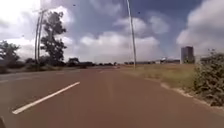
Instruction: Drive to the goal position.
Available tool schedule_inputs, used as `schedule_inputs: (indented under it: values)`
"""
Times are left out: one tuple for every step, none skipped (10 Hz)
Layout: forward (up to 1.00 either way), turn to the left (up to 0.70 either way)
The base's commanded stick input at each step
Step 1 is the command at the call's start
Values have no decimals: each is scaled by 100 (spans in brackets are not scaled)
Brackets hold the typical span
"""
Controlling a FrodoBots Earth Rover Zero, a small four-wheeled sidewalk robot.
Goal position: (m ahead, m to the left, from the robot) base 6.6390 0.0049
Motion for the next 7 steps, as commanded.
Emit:
schedule_inputs:
  values:
    - [100, 0]
    - [100, 0]
    - [100, 0]
    - [100, 0]
    - [100, 0]
    - [100, 0]
    - [100, 0]
